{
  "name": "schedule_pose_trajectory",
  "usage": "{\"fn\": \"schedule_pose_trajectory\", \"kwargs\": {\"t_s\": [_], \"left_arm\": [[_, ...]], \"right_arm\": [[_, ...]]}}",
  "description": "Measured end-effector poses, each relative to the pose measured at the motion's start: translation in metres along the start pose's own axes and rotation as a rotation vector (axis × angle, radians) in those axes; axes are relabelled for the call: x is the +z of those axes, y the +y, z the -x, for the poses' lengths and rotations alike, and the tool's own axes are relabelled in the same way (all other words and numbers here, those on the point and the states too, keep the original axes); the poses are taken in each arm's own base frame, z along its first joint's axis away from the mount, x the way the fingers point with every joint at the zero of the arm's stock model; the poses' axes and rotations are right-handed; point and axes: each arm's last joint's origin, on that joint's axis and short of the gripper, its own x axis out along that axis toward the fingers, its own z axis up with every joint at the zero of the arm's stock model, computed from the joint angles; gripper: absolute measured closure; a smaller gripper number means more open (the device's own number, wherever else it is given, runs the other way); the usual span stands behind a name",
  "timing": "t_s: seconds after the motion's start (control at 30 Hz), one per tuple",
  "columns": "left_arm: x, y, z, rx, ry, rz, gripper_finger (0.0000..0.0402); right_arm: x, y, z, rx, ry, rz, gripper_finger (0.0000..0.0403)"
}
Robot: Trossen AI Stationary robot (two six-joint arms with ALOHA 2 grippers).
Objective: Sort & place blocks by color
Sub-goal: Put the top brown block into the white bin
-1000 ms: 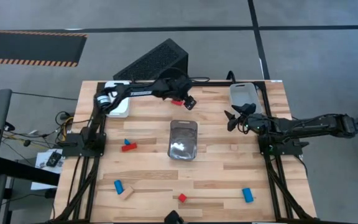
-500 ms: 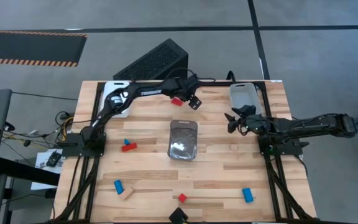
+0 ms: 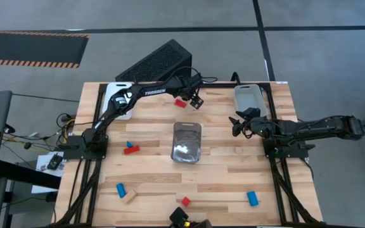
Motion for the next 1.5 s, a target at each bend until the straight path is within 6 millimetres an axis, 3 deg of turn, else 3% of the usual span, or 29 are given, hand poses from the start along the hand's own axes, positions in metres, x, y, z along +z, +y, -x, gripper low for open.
{"fn": "schedule_pose_trajectory", "kwargs": {"t_s": [0.23, 0.37, 0.47, 0.6, 0.77, 0.93, 1.13, 1.33, 1.5], "left_arm": [[-0.002, -0.007, 0.001, -0.041, 0.003, 0.033, 0.0136], [-0.009, -0.01, 0.004, -0.01, 0.064, -0.077, 0.0136], [-0.006, -0.002, 0.018, 0.009, 0.141, -0.136, 0.0136], [0.006, 0.004, 0.046, -0.037, 0.177, -0.491, 0.0136], [0.018, -0.005, 0.072, -0.026, 0.089, -1.041, 0.0136], [0.019, -0.005, 0.069, -0.223, -0.007, -1.467, 0.0136], [0.017, -0.007, 0.061, -0.207, -0.043, -1.842, 0.0136], [0.017, -0.012, 0.054, -0.175, -0.096, -2.045, 0.0136], [0.003, -0.02, 0.039, -0.178, -0.049, -2.181, 0.0136]], "right_arm": [[0.0, 0.0, 0.0, -0.002, -0.003, -0.002, 0.0131], [0.001, 0.0, 0.0, -0.002, -0.007, -0.004, 0.0131], [0.002, 0.001, 0.0, -0.001, -0.009, 0.002, 0.0131], [0.003, 0.001, 0.0, -0.005, -0.012, 0.035, 0.0131], [0.003, 0.001, 0.0, -0.006, -0.017, 0.078, 0.0131], [0.003, 0.0, 0.0, -0.009, -0.01, 0.111, 0.0131], [-0.003, 0.001, 0.002, 0.016, 0.039, 0.145, 0.0131], [-0.006, 0.004, 0.004, 0.04, 0.054, 0.153, 0.0131], [-0.007, 0.006, 0.006, 0.063, 0.06, 0.148, 0.0131]]}}
